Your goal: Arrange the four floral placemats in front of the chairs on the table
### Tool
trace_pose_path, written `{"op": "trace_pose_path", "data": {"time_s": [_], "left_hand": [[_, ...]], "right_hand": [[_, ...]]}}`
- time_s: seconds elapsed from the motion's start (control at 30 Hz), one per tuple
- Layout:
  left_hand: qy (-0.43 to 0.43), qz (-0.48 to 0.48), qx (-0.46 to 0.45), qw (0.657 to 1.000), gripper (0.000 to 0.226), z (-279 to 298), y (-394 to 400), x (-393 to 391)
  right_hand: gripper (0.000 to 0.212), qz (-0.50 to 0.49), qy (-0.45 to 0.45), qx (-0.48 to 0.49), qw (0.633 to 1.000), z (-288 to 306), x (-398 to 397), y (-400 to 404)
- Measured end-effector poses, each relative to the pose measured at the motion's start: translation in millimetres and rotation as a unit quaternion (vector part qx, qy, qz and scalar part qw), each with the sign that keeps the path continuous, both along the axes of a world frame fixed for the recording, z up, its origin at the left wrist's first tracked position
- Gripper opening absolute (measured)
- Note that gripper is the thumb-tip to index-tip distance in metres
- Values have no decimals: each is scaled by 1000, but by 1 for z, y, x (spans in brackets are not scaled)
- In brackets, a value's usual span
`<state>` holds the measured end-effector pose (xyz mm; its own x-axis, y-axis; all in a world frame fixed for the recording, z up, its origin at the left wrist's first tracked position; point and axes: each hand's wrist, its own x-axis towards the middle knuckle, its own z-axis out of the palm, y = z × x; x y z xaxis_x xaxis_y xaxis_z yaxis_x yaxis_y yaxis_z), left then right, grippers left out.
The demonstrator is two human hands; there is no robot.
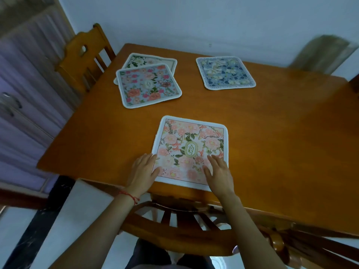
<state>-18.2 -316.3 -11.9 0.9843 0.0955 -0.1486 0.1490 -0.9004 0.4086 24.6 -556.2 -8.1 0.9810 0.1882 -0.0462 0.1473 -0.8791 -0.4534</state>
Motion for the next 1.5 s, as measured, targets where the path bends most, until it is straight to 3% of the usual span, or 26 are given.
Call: {"op": "trace_pose_path", "data": {"time_s": [0.33, 0.7, 0.87, 1.03, 1.17, 1.27, 1.37, 1.5], "left_hand": [[-20, 69, 56, 996, 53, 29, -8, -52], [-66, 166, 83, 980, 53, 44, 25, -111], [-79, 201, 87, 973, 66, 44, 53, -146], [-90, 250, 125, 956, 51, 52, 85, -189], [-58, 287, 162, 943, 51, 50, 118, -234], [-58, 328, 177, 926, 43, 50, 142, -269], [-64, 363, 181, 912, 43, 51, 164, -302], [-73, 397, 195, 894, 44, 45, 192, -351]], "right_hand": [[44, 93, -15, 21, 995, 18, -14, 10], [44, 218, -38, 37, 975, 40, -31, 71], [46, 274, -38, 51, 960, 55, -48, 114], [44, 328, -45, 47, 943, 59, -75, 163], [56, 384, -49, 31, 921, 59, -103, 209], [47, 430, -60, 30, 900, 58, -127, 246], [62, 466, -58, 19, 883, 58, -154, 282], [51, 492, -79, 21, 867, 60, -198, 326]]}}
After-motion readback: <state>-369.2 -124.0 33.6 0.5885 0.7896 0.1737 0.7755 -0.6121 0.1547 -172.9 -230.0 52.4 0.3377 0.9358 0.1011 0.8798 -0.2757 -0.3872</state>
